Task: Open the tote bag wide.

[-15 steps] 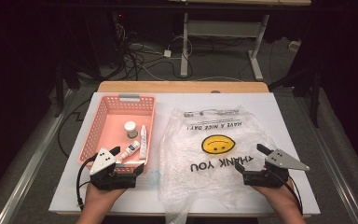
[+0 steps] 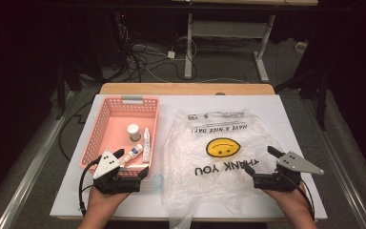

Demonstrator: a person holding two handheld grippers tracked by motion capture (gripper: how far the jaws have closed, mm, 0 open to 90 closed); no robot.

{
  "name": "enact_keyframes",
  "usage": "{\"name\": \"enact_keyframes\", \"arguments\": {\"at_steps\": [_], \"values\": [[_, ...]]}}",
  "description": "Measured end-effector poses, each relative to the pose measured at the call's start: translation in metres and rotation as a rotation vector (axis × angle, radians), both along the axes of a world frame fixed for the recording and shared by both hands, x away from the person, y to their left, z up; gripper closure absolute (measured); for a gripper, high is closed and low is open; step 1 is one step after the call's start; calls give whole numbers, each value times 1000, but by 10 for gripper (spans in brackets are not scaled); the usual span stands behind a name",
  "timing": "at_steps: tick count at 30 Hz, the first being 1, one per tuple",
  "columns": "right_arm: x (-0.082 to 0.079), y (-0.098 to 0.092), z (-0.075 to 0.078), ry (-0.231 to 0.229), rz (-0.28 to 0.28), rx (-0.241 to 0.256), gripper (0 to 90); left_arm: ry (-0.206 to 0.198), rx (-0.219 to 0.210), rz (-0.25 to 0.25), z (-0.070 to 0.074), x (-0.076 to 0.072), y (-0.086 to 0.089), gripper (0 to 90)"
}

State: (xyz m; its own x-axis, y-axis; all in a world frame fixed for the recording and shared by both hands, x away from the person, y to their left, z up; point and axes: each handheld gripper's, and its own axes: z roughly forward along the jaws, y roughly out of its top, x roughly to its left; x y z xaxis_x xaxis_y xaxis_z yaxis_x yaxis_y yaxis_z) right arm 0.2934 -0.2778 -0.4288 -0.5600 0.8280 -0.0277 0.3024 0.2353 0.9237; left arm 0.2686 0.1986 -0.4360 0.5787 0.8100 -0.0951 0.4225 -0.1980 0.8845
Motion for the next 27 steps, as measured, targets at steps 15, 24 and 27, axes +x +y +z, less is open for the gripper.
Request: {"name": "enact_keyframes", "arguments": {"at_steps": [15, 24, 27], "values": [[3, -58, 5, 43, -150, -3, 160, 3, -6, 2, 0, 0, 0, 0], [10, -93, -9, 126, -243, 31, 261, 5, -8, 2, 0, 1, 1, 0], [12, -102, -17, 159, -270, 30, 307, 6, -6, 2, 0, 1, 0, 0]]}}
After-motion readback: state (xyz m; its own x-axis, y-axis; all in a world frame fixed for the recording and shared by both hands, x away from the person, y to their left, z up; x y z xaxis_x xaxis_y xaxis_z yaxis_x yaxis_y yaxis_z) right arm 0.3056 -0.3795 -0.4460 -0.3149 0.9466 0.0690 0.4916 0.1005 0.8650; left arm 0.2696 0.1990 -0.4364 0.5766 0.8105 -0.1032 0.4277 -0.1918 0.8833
